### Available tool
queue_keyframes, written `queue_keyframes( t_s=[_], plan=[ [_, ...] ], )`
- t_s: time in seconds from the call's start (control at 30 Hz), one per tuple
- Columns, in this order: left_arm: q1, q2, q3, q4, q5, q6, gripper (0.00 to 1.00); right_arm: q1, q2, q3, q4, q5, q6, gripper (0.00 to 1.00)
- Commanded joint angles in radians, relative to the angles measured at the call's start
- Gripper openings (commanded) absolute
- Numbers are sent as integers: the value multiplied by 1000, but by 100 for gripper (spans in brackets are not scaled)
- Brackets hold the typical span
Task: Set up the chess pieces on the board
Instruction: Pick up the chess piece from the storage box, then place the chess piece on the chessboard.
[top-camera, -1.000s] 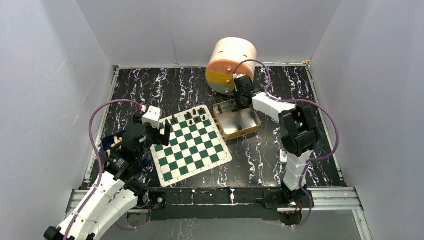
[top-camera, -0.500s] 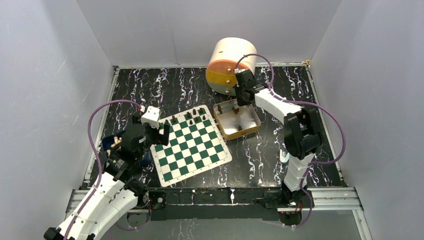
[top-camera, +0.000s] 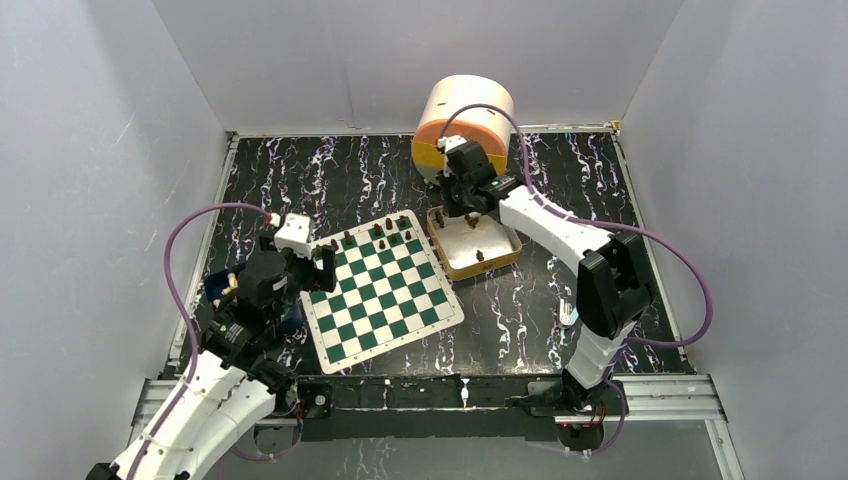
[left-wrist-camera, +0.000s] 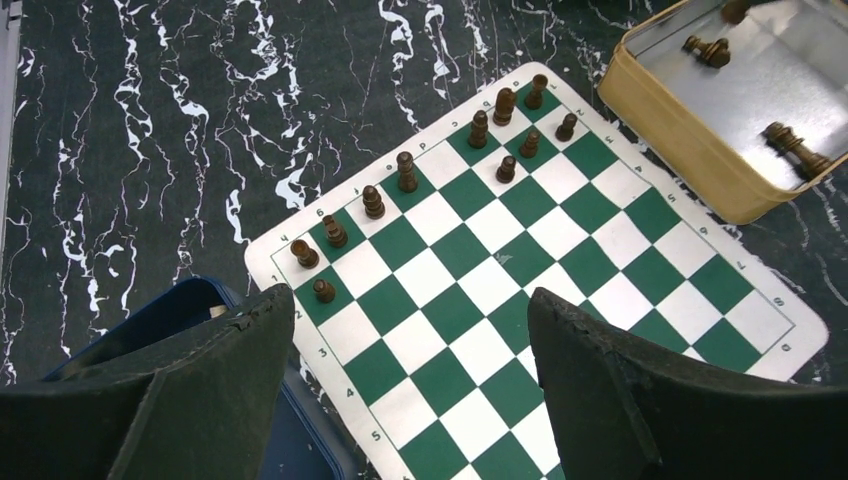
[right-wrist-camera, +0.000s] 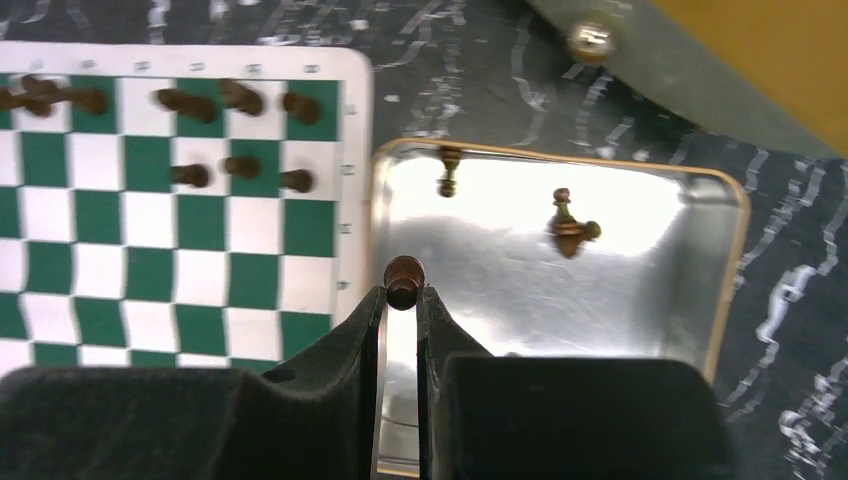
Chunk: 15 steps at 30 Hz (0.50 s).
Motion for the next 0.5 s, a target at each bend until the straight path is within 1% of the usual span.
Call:
queue_keyframes(
  t_s=[0.0, 0.2, 0.37, 0.47],
  plan=[
    [-2, -67, 78, -35, -1, -57, 83, 98, -9, 91, 41, -20, 38, 21],
    [-3, -134, 146, -90, -11, -101, 83, 226, 103, 211, 28, 11, 43, 21],
    [-3, -170, 190, -129, -17, -126, 85, 290, 213, 311, 10, 23, 42, 21],
    [-3, -182, 229, -160, -57, -135, 85, 321, 281, 374, -13, 35, 21, 22]
  ],
)
